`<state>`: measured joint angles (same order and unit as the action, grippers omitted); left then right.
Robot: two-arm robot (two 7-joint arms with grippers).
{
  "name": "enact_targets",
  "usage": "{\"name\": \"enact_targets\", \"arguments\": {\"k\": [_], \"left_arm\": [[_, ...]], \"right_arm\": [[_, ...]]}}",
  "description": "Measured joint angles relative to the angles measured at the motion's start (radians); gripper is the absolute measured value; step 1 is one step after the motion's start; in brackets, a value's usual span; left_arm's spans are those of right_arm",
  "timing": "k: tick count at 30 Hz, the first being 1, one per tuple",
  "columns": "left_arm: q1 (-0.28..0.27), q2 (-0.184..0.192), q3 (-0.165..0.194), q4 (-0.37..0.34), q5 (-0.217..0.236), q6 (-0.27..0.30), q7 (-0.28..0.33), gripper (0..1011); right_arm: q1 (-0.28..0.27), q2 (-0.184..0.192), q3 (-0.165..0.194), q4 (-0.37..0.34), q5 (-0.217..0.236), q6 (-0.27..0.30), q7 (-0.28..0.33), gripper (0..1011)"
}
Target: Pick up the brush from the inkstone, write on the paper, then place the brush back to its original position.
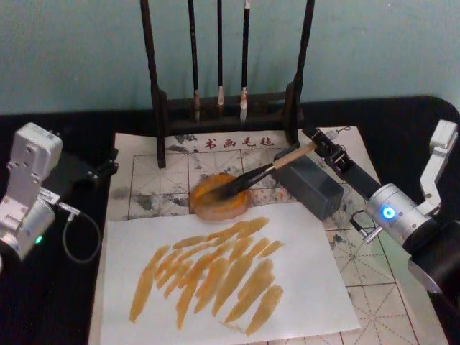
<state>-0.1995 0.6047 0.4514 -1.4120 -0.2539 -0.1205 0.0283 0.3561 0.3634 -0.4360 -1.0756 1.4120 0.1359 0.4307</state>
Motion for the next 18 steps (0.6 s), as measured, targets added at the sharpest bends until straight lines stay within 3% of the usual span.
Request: {"name": "enact_targets", "arguments": {"k": [12, 18], "left_arm": [[0.000, 0.000, 0.000, 0.000, 0.000, 0.000, 0.000, 1001], [0.000, 0.000, 0.000, 0.000, 0.000, 0.000, 0.000, 1001]], "right_arm": [[-0.020, 0.013, 0.012, -0.039, -0.010, -0.025, -0.005, 1000], [-0.050, 0.044, 0.024, -0.093, -0.051, -0.069, -0.030, 1000]]}}
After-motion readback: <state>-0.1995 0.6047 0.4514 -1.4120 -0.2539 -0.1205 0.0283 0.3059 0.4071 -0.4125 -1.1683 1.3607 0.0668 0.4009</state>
